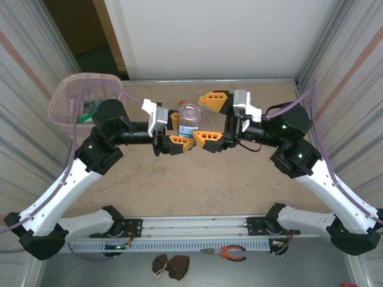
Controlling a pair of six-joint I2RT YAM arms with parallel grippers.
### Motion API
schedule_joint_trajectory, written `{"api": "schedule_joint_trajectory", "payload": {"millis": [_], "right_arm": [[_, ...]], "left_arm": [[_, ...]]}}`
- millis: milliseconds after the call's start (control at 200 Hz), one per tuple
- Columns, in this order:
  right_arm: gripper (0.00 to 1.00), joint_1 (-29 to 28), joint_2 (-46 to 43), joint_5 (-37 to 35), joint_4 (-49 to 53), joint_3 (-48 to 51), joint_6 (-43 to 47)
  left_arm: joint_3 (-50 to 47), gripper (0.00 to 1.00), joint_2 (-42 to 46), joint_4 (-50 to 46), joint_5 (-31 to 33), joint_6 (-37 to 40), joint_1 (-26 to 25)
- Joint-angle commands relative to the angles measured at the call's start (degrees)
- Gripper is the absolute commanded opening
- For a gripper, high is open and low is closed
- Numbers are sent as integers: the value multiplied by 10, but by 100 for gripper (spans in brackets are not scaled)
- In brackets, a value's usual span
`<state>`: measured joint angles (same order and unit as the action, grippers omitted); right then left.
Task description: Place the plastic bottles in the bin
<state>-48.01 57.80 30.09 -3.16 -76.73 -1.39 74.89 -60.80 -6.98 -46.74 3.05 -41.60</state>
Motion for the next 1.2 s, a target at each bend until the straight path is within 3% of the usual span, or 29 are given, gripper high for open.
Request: {"api": "schedule_joint_trajectory", "payload": {"millis": [0, 110, 230, 551, 646, 762, 867, 977, 1042, 1137, 1192], "right_arm": [[84, -3, -34, -88, 11, 17, 28], [84, -3, -51, -128, 19, 29, 36], [84, -2, -59, -143, 25, 35, 37], [84, -2, -61, -152, 39, 39, 44], [84, -2, -59, -153, 39, 39, 46], [83, -2, -52, -152, 38, 39, 47], [83, -2, -47, -150, 37, 38, 47], [84, -2, -44, -152, 37, 38, 47], [83, -2, -42, -155, 37, 39, 46], [83, -2, -41, -155, 37, 39, 44], [83, -2, -41, -156, 38, 40, 43]], "left_arm": [[39, 50, 7, -68, 105, 32, 10], [66, 49, -3, -116, 174, 12, 55], [89, 49, -8, -153, 191, -29, 141], [180, 51, -59, -301, 130, -85, 443], [208, 51, -89, -343, 120, -63, 502], [236, 50, -127, -382, 157, -51, 555], [225, 46, -152, -354, 132, -105, 614], [161, 50, -154, -234, 83, -203, 661], [124, 53, -156, -161, 97, -270, 675], [114, 37, -175, -116, 149, -343, 677], [111, 36, -190, -88, 165, -376, 677]]}}
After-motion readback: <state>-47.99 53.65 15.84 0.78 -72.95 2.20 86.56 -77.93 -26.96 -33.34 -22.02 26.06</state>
